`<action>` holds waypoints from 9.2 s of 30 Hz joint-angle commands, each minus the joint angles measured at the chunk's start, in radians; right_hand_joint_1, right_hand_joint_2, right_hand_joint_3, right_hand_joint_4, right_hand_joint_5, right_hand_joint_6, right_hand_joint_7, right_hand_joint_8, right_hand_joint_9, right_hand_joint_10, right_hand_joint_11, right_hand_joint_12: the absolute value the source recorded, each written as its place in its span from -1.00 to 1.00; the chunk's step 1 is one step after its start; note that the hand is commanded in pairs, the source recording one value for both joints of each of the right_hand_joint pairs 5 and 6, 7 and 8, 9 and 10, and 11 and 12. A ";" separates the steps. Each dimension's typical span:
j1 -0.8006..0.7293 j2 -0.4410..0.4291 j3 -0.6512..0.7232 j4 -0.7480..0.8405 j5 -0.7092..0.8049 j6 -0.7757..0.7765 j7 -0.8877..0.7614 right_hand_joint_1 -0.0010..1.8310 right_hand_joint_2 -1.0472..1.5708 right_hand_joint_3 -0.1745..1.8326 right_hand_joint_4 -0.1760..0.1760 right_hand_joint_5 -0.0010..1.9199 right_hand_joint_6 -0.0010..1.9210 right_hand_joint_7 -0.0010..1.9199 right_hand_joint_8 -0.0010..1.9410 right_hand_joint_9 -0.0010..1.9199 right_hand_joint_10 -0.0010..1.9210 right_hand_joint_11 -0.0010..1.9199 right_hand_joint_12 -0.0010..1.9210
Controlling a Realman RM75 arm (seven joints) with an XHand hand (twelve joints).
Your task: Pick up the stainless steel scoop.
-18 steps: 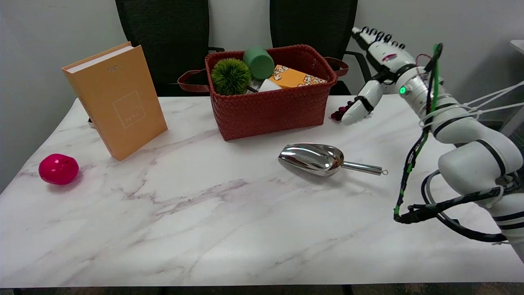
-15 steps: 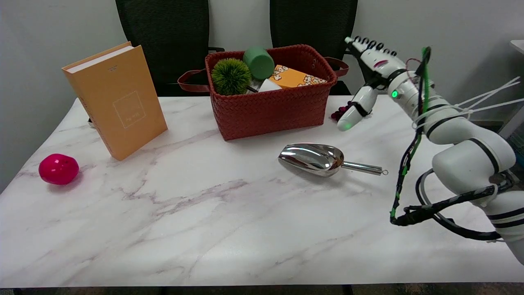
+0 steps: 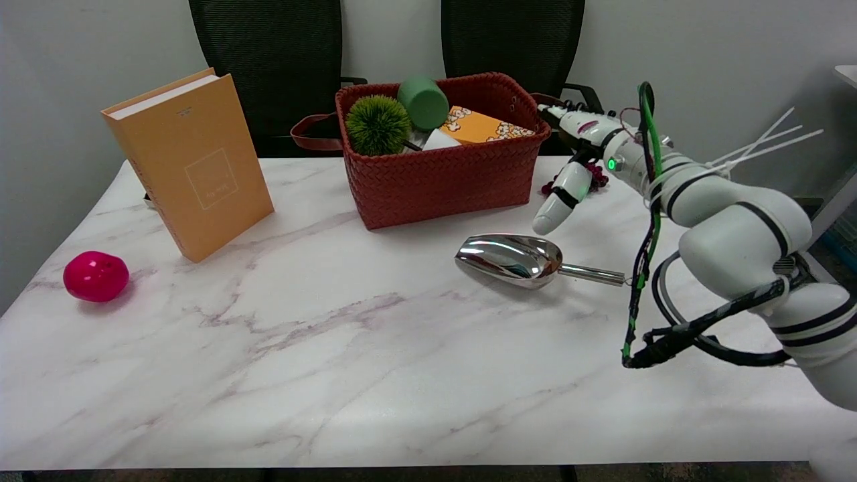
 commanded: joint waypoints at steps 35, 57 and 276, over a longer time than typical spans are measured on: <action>0.747 0.166 -0.365 -0.002 0.564 -1.113 -0.092 -0.08 -0.52 -0.93 0.00 -0.77 -0.77 -0.70 -0.71 -1.00 -1.00 -1.00 -1.00; 0.604 0.211 -0.379 -0.007 0.398 -1.113 0.055 0.01 -0.58 -0.71 0.00 -0.66 -0.66 -0.47 -0.48 -1.00 -1.00 -1.00 -1.00; 0.602 0.085 -0.363 -0.237 0.538 -1.097 0.238 0.05 -0.53 -0.53 0.00 -0.86 -0.86 -0.75 -0.75 -1.00 -1.00 -1.00 -1.00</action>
